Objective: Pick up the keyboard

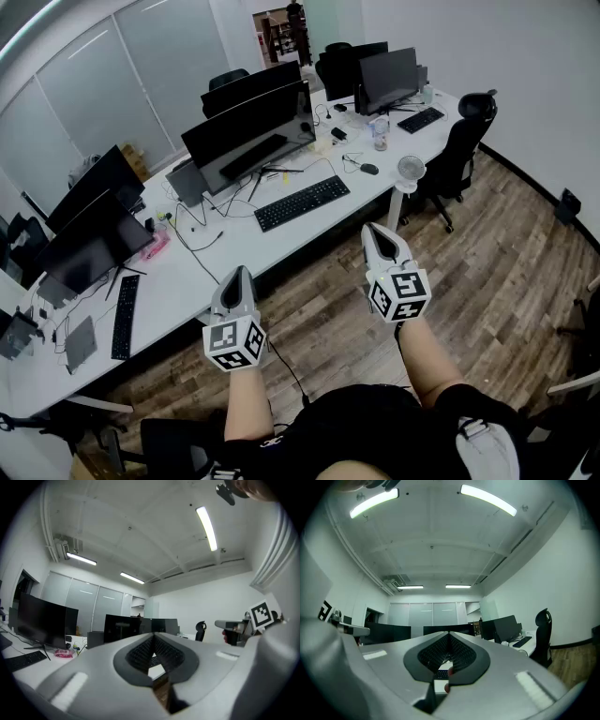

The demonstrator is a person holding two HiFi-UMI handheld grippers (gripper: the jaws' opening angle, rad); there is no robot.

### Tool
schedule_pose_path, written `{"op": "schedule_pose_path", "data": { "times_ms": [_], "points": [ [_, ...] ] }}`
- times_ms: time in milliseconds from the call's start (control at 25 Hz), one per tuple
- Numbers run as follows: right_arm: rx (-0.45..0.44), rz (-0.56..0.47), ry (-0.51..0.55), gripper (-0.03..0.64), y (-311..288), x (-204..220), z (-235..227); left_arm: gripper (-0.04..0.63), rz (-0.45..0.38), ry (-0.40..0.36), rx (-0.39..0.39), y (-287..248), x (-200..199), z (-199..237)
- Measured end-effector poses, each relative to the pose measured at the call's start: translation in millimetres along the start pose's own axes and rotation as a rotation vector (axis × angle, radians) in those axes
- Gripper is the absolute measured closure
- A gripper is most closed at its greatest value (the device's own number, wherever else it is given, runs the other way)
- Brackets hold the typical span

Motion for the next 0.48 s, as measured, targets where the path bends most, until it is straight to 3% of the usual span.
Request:
{"op": "schedule_pose_path", "data": {
  "times_ms": [480],
  "points": [
    [0.031, -0.039, -0.019, 0.62, -9.8, -2.1, 38.6, 0.543, 0.01, 0.006, 0.042, -1.6, -4.5, 41.2]
  ]
}}
Point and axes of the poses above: the fingertips, and each gripper's own axes: y backward along the fingers, z to its left, x out of its underside, the point moved 6 cm from there along y, backward along the fingers, and after that the axes turned 14 degrees about y, right-handed, at the moved point
